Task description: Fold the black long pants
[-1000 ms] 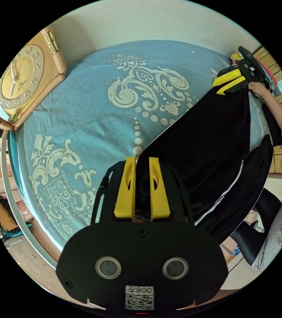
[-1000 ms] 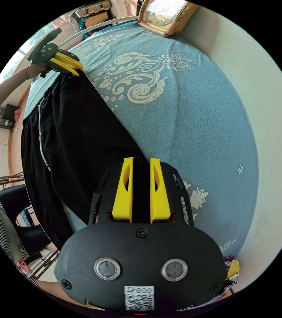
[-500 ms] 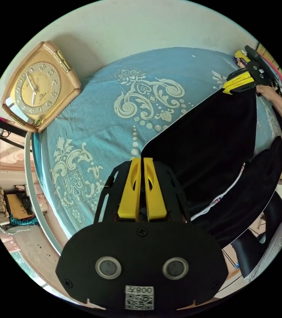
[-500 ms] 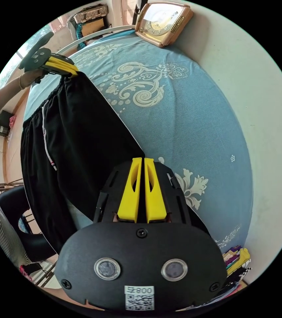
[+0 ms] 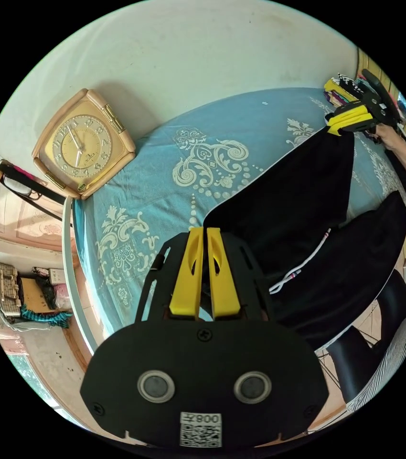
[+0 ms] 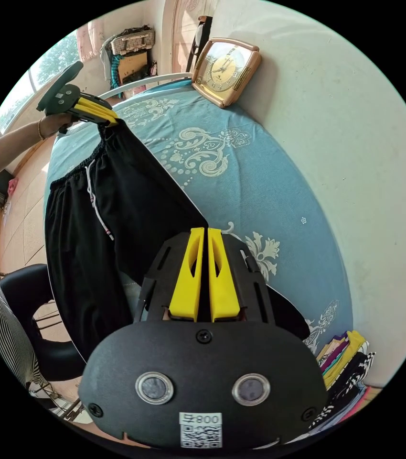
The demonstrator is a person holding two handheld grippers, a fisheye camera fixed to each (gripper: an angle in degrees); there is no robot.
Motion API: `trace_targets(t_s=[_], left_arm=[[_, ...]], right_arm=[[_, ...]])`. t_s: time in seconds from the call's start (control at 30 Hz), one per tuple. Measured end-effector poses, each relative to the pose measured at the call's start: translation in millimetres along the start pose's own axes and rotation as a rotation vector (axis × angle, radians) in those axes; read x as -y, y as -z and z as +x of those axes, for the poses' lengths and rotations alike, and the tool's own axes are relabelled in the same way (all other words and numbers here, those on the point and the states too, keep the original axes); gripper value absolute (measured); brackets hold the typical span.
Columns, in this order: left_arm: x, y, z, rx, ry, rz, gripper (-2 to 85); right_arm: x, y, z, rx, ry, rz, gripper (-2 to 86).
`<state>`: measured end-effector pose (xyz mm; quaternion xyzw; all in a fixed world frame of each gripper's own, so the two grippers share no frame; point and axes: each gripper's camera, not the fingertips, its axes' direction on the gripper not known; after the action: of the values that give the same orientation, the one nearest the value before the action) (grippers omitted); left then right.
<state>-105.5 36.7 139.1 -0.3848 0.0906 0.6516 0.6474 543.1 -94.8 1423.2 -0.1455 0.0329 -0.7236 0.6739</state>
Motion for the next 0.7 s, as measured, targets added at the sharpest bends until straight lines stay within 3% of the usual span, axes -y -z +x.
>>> trace_targets(t_s=[0.43,0.7], left_arm=[[-124,100,65,-0.059,0.033,0.123,1.2],[-218,121,124,-0.103,0.009,0.089,1.2]], right_arm=[[-111,115,-144,-0.037,-0.023,0.061,0.8],[-190,146,-244,0.011,-0.056,0.033,0.8]])
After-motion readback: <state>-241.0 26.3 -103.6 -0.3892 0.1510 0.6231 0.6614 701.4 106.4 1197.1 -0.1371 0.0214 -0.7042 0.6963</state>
